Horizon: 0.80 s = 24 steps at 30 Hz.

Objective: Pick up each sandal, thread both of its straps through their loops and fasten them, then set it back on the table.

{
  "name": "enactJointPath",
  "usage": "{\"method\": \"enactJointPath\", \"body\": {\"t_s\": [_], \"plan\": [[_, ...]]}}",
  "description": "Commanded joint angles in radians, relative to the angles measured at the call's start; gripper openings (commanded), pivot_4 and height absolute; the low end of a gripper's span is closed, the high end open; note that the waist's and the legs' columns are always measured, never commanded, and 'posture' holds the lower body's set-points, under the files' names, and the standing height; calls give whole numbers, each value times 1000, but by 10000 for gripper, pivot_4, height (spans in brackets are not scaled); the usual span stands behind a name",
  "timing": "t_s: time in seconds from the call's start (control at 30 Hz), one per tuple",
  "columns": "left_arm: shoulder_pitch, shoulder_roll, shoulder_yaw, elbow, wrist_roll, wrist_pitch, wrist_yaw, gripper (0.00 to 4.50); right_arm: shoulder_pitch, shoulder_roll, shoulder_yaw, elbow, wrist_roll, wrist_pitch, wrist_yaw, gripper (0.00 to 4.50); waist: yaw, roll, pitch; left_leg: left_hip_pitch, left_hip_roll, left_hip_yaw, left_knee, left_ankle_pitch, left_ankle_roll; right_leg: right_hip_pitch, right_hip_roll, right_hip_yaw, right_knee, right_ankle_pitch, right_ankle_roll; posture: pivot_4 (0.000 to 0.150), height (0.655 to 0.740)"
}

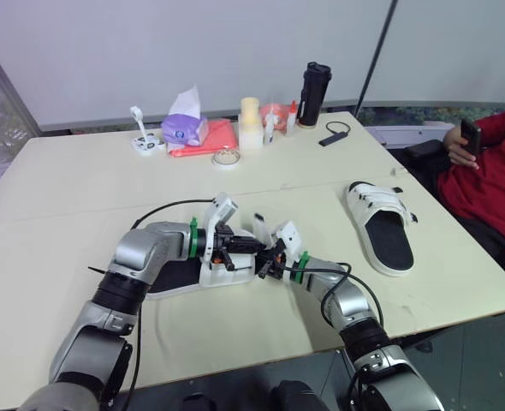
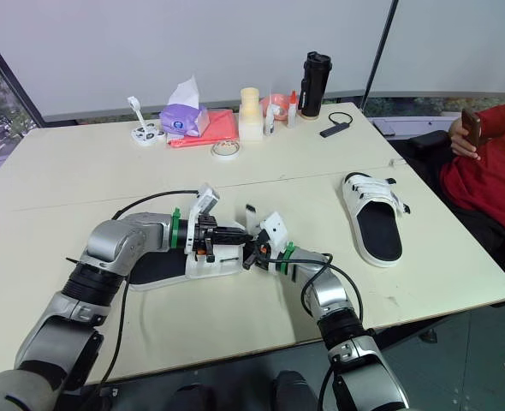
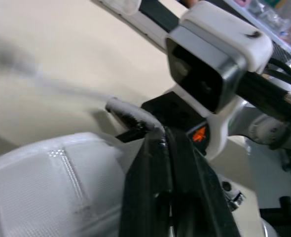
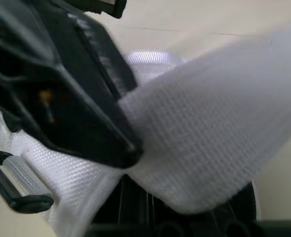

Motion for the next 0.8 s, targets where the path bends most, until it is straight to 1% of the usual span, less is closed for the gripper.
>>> {"method": "enactJointPath", "body": {"t_s": [0.03,0.1,0.2,0.33,0.43,0.47,0.53,0.57,0.6,0.67,0.73,0.77,0.8], "plan": [[-32,-5,53,3,-1,-13,20,219,57,-4,25,96,-53,54,-43,0,0,0,0,0,0,0,0,0,0,0,0,0,0,0,0,1500,7400],[-42,-11,84,6,-1,-35,41,219,57,-3,25,95,-53,55,-45,0,0,0,0,0,0,0,0,0,0,0,0,0,0,0,0,1500,7400],[-56,-21,140,-10,17,-149,75,219,56,-3,23,97,-52,55,-46,0,0,0,0,0,0,0,0,0,0,0,0,0,0,0,0,1500,7400],[-33,8,135,-91,78,-313,65,219,61,-6,24,91,-51,56,-44,0,1,0,0,0,0,0,-1,0,0,0,0,0,0,0,0,1500,7400],[93,147,26,-216,286,-719,-49,219,56,-9,25,107,-54,50,-38,0,-2,1,-1,1,0,2,-4,0,0,-1,0,3,-1,1,-1,1500,7400],[123,174,8,-240,325,-811,-72,219,54,-11,25,112,-54,47,-36,0,-1,1,-1,2,0,4,-7,0,-1,-1,0,5,-1,2,-3,1500,7400],[153,197,-6,-245,380,-1003,-85,219,48,-10,25,121,-54,45,-35,0,4,1,-1,3,0,4,-9,1,-2,-2,0,6,-2,2,-4,1500,7400],[162,219,-23,-215,435,-1186,-94,219,45,-9,25,124,-54,44,-35,0,5,0,-1,2,0,4,-9,1,-2,-2,-1,6,-3,2,-5,1500,7400],[165,227,-25,-176,478,-1318,-80,219,44,-8,25,127,-55,43,-35,0,5,-2,-1,2,0,4,-9,1,-2,-2,-1,6,-3,1,-8,1500,7400],[160,239,-31,-98,532,-1521,-65,219,43,-9,23,131,-55,40,-34,0,6,-3,-3,1,1,4,-8,2,-3,-3,-2,7,-3,2,-10,1500,7400],[128,245,-4,28,598,-1777,3,219,43,-9,23,134,-56,37,-34,0,6,-2,-3,2,2,5,-9,2,-3,-3,-4,8,-3,1,-10,1500,7400],[108,250,3,86,629,-1884,32,219,43,-9,23,135,-56,37,-35,0,5,-2,-3,1,3,5,-9,2,-2,-4,-3,8,-3,1,-10,1500,7400],[91,252,5,131,651,-1954,57,219,44,-9,24,135,-55,37,-36,0,5,-2,-3,1,4,6,-9,2,-2,-5,-3,8,-3,1,-10,1500,7400]]}}
